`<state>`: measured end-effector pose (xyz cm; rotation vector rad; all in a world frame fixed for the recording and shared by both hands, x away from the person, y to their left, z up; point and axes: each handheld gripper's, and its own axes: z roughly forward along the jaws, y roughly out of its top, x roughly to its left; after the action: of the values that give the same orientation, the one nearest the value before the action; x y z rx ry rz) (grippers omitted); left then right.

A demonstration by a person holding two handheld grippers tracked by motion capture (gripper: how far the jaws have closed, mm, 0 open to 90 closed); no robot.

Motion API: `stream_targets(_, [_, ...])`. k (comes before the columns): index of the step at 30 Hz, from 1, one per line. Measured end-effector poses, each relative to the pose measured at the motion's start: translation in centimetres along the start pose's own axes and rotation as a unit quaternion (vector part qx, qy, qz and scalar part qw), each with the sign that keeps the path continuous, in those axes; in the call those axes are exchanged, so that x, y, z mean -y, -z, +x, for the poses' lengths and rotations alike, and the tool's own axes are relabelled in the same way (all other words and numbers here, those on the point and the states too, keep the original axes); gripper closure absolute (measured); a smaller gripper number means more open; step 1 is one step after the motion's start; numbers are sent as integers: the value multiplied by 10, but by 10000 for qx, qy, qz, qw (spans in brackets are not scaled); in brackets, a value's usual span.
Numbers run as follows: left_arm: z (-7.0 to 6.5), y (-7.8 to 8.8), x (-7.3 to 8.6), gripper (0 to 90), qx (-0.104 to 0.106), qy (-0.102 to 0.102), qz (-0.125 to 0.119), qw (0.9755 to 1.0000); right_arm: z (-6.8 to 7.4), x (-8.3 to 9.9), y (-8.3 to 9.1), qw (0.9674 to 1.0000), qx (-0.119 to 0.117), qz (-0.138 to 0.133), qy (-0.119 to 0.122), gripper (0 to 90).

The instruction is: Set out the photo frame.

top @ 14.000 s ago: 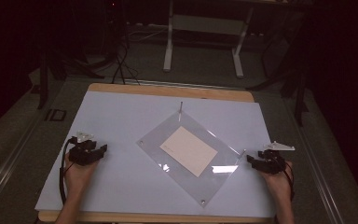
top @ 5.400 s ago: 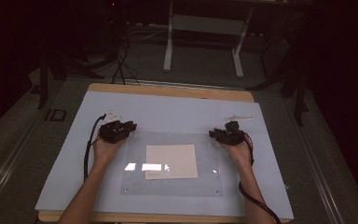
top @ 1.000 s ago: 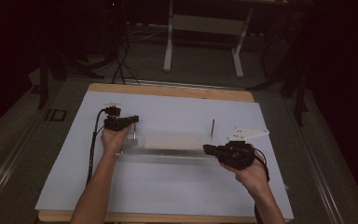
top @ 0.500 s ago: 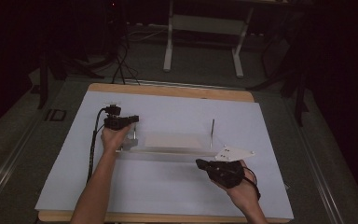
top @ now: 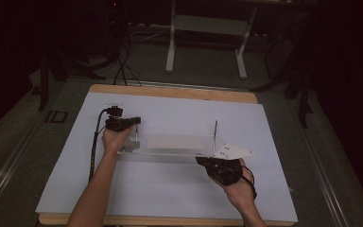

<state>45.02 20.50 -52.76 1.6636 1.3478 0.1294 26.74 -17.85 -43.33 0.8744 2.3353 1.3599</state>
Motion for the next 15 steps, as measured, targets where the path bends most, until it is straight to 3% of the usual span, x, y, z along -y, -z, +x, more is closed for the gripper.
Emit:
stream_targets(7, [-1,22,3,725,-188,-224,-298,9991,-2,-3,-1,10000,-10,-25,-53,900])
stream_targets(10, [-3,36,6,700,-145,-406,-426,9982,-4,-5,-1,10000,-2,-11,-62,900])
stream_targets(15, [-10,59,14,677,-121,-892,-430,9950,-6,-9,-2,10000,30,-1,-55,900])
